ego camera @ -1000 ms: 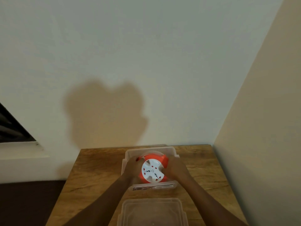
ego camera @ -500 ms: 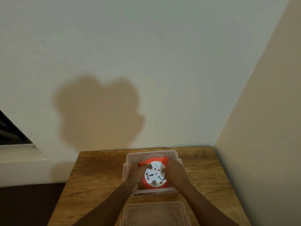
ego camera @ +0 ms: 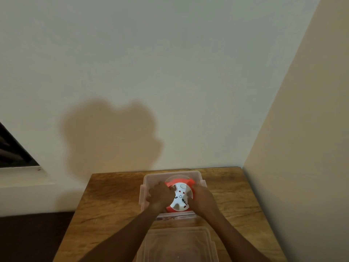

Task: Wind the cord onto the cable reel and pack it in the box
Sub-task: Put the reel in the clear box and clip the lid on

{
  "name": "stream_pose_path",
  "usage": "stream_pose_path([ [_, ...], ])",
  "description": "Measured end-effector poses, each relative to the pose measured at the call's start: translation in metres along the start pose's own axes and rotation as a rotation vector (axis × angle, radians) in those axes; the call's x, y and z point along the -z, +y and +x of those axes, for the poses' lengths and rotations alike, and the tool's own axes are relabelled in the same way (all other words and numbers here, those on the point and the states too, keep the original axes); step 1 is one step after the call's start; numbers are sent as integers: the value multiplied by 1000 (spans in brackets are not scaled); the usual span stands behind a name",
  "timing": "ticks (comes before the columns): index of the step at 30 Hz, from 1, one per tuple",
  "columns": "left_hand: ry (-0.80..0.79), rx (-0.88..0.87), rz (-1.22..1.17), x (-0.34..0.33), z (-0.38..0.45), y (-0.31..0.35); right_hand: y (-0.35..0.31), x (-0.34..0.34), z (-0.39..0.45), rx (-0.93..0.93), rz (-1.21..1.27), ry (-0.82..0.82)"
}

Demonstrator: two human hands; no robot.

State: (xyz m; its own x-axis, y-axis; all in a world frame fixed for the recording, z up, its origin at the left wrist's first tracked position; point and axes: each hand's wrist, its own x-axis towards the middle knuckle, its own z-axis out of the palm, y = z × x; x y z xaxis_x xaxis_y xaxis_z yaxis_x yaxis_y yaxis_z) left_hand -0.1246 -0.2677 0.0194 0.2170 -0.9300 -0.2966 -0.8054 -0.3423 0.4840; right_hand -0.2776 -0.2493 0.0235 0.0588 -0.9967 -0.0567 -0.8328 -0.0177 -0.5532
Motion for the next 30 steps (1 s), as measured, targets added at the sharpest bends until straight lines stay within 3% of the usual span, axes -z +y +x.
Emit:
stream_pose_path([
  [3, 115, -89, 176, 10, -10, 5, 1, 11, -14, 42, 112, 69],
  [8, 403, -334, -122, 20, -40, -33, 29, 18, -60, -92, 421, 253],
  [12, 506, -69, -384, 3, -70, -87, 63, 5, -93, -255, 502, 260],
  [18, 282, 151, -428, -24, -96, -126, 87, -18, -117, -355, 324, 12],
  [24, 101, 327, -480, -22, -116, -143, 76, -24, -147, -393, 264, -31],
  [30, -99, 300, -433, -20, -133, -151, 66, -30, -167, -452, 385, -42],
])
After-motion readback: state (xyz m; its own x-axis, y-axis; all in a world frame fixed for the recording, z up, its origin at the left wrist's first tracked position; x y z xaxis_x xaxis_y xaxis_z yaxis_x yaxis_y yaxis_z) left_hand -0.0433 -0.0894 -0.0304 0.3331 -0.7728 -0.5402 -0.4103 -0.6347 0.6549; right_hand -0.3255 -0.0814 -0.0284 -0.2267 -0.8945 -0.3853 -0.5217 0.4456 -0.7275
